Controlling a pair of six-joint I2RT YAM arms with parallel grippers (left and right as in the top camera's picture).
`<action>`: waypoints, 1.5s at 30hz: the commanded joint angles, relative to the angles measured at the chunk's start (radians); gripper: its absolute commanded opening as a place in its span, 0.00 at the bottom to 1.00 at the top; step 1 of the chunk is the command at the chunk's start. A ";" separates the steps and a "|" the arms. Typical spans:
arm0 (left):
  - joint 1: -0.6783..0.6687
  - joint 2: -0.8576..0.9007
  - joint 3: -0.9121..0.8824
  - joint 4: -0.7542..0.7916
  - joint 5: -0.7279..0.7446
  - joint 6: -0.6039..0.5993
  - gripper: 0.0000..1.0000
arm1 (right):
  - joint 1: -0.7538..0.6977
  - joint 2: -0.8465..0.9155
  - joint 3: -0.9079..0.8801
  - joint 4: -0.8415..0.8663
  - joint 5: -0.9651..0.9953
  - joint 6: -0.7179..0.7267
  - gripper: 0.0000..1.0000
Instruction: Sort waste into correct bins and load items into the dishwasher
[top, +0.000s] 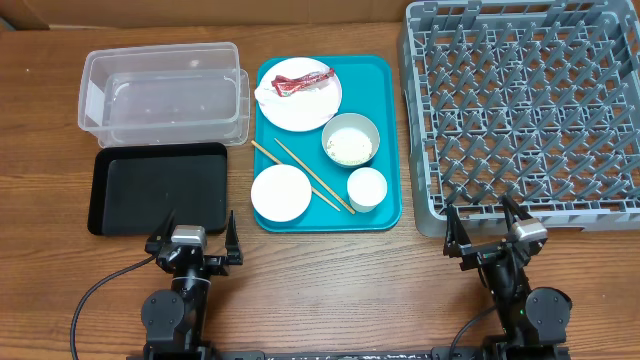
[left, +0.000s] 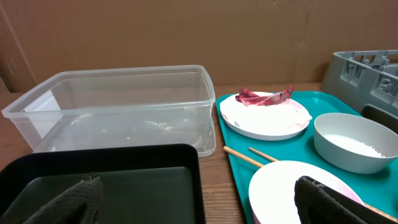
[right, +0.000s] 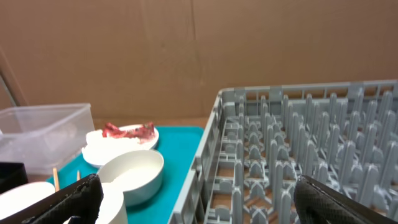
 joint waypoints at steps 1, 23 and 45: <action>0.006 -0.009 -0.007 0.006 -0.012 -0.013 1.00 | 0.004 -0.012 -0.010 0.036 -0.011 0.005 1.00; 0.006 0.019 0.150 0.086 -0.002 -0.050 1.00 | 0.004 0.077 0.249 0.012 -0.011 -0.034 1.00; 0.003 0.816 0.883 -0.240 0.209 -0.024 1.00 | 0.004 0.534 0.811 -0.456 -0.038 -0.033 1.00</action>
